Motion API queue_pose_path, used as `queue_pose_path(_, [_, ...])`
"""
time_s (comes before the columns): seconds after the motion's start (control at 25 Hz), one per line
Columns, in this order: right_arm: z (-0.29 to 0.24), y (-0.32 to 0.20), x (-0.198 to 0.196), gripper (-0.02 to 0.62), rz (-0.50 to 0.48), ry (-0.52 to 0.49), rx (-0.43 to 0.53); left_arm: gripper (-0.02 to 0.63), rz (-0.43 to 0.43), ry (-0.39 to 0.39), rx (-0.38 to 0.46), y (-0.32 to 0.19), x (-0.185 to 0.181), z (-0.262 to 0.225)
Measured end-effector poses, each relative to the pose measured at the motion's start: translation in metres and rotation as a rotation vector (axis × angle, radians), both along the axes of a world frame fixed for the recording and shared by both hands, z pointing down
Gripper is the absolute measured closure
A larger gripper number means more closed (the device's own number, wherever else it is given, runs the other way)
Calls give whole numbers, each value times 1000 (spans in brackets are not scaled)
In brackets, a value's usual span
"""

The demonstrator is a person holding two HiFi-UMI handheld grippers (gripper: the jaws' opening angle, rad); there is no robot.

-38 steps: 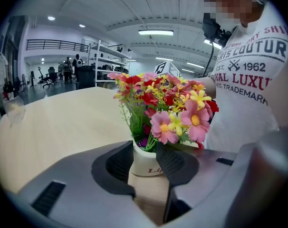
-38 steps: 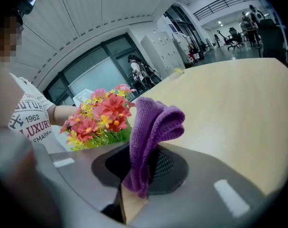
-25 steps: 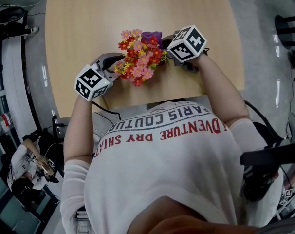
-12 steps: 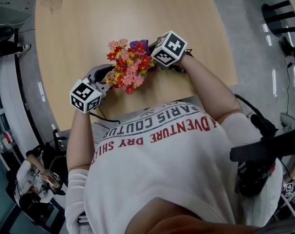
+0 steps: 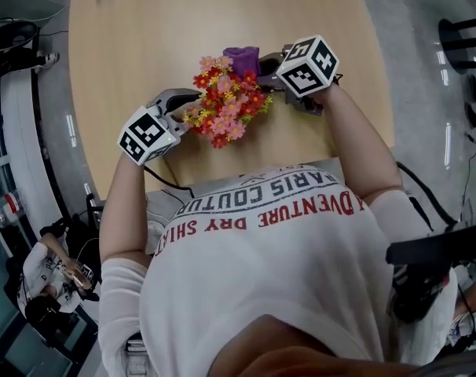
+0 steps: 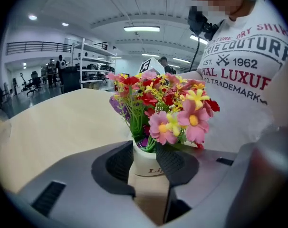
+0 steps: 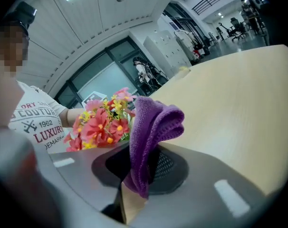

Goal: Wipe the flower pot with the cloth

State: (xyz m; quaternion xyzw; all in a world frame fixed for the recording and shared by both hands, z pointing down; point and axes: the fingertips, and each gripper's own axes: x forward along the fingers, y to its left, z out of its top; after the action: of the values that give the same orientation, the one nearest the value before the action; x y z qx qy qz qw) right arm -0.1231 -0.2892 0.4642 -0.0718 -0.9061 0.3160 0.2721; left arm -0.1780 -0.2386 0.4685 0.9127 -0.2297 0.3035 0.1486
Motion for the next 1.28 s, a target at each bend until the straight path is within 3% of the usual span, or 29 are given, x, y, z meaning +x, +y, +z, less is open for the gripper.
queue_pose_path(0.24, [-3,9,-14,529,-83,-12,-12,456,100,-49,-16,-4,-3,5])
queue_pose_path(0.52, [14,5,-16,529,-89,17,-76,456,74,6,-40,-7,-3,5])
queue_pose_path(0.8, [60,8,-8,530,-116,184,11,456,37,3,-18,-9,-4,9])
queue_pose_path(1.04, [61,3,-2,529,-71,184,46,456,-56,25,8,-13,-4,6])
queue_pose_path(1.28, [53,5,13,529,55,171,79,454,-266,88,53,8,-18,0])
